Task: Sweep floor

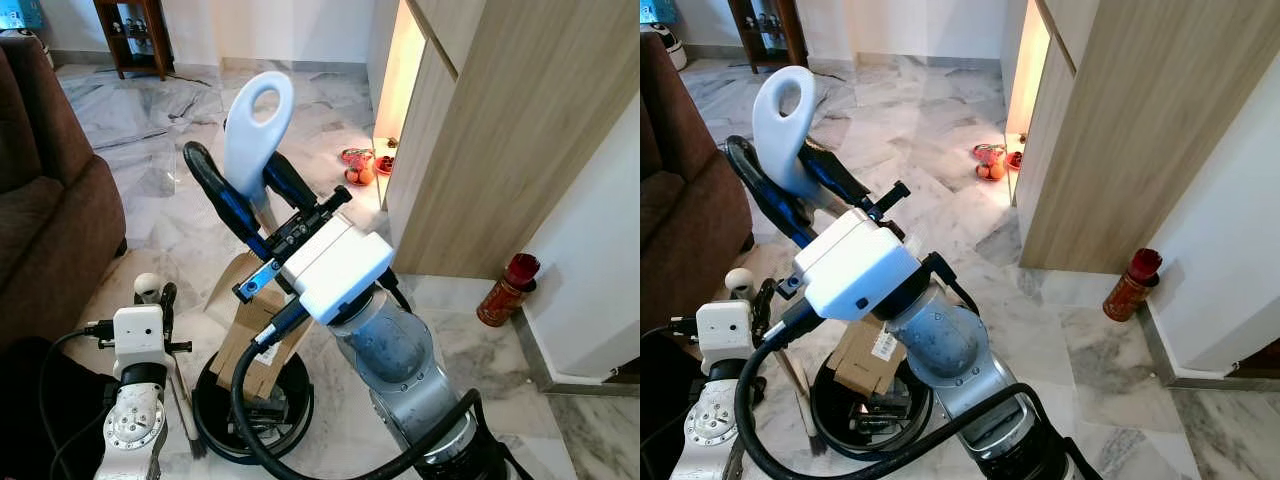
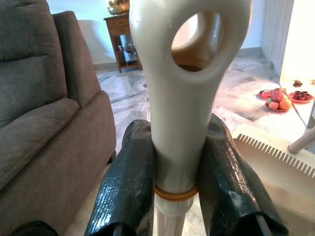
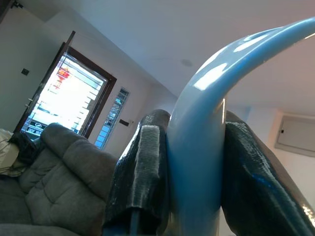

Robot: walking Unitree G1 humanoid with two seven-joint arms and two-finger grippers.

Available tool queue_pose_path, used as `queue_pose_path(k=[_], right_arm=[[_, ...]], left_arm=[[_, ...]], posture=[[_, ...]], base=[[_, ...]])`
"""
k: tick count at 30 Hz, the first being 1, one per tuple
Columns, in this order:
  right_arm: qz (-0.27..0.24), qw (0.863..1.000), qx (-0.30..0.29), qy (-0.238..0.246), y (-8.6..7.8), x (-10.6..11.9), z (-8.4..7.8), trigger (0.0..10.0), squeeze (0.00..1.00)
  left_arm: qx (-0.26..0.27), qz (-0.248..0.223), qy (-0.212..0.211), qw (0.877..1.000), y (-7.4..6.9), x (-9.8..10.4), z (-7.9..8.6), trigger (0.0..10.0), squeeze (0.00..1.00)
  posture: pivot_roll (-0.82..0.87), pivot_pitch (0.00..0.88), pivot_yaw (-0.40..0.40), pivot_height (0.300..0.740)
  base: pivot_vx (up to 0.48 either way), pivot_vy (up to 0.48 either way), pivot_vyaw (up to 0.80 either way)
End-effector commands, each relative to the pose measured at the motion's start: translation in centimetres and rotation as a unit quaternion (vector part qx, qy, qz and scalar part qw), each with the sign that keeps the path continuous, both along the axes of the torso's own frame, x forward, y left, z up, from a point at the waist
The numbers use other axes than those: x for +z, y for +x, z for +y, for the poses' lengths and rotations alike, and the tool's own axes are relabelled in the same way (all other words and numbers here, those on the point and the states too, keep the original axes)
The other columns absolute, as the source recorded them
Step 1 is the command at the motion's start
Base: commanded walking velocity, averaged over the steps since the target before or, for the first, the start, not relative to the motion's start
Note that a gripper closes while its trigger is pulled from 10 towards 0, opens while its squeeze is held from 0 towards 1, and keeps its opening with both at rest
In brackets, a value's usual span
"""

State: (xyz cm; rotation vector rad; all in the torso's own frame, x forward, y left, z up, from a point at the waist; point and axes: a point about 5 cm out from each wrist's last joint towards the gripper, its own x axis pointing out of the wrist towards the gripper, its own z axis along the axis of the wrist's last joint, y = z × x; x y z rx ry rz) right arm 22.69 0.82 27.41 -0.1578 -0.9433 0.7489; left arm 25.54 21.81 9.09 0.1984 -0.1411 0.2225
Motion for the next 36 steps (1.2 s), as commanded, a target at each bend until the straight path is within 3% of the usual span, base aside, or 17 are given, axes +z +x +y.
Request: queue_pose_path(k=[1,9,17,21,22,27,28,33,36], right_arm=[[-0.044,0.999,0.01,0.0,-0.9,0.7,0.2,10.0,0.0],[-0.056,0.998,0.008,-0.009,-0.9,0.7,0.3,10.0,0.0],[-0.071,0.994,-0.071,-0.036,1.7,0.2,-1.7,10.0,0.0],[-0.061,0.988,-0.141,-0.033,3.8,0.0,-4.0,10.0,0.0],[-0.054,0.981,-0.183,-0.042,4.8,-0.3,-5.3,10.0,0.0],[-0.018,0.962,-0.273,-0.023,6.9,-1.4,-8.9,10.0,0.0],[0.004,0.952,-0.306,-0.015,7.5,-2.3,-10.3,10.0,0.0],[0.052,0.936,-0.347,0.0,8.2,-4.5,-12.3,10.0,0.0],[0.101,0.922,-0.373,-0.005,8.6,-7.2,-13.7,10.0,0.0]], left_arm=[[-0.001,-0.029,0.008,1.0,0.3,1.2,0.2,10.0,0.0],[-0.001,-0.03,0.008,1.0,0.3,1.1,0.2,10.0,0.0],[-0.005,-0.031,0.004,1.0,0.5,1.1,-0.2,10.0,0.0],[-0.008,-0.029,0.003,1.0,0.4,1.0,-0.3,10.0,0.0],[-0.009,-0.029,0.003,1.0,0.4,1.0,-0.4,10.0,0.0],[-0.011,-0.028,0.004,1.0,0.4,0.9,-0.3,10.0,0.0],[-0.013,-0.027,0.004,1.0,0.3,0.9,-0.4,10.0,0.0],[-0.019,-0.027,-0.001,0.999,0.3,0.7,-0.9,10.0,0.0],[-0.027,-0.027,-0.003,0.999,0.3,0.7,-1.4,10.0,0.0]], posture=[[0.22,0.063,-0.023,0.74],[0.22,0.056,-0.025,0.74],[0.21,0.041,-0.024,0.74],[0.2,0.034,-0.022,0.74],[0.2,0.032,-0.022,0.74],[0.2,0.024,-0.021,0.74],[0.2,0.018,-0.022,0.74],[0.19,0.009,-0.025,0.74],[0.19,0.008,-0.027,0.74]], base=[[0.0,0.0,0.0],[0.0,0.0,0.0],[0.0,0.0,0.0],[0.0,0.0,0.0],[0.0,0.0,0.0],[0.0,0.0,0.0],[0.0,0.0,0.0],[0.0,0.0,0.0],[0.0,0.0,0.0]])
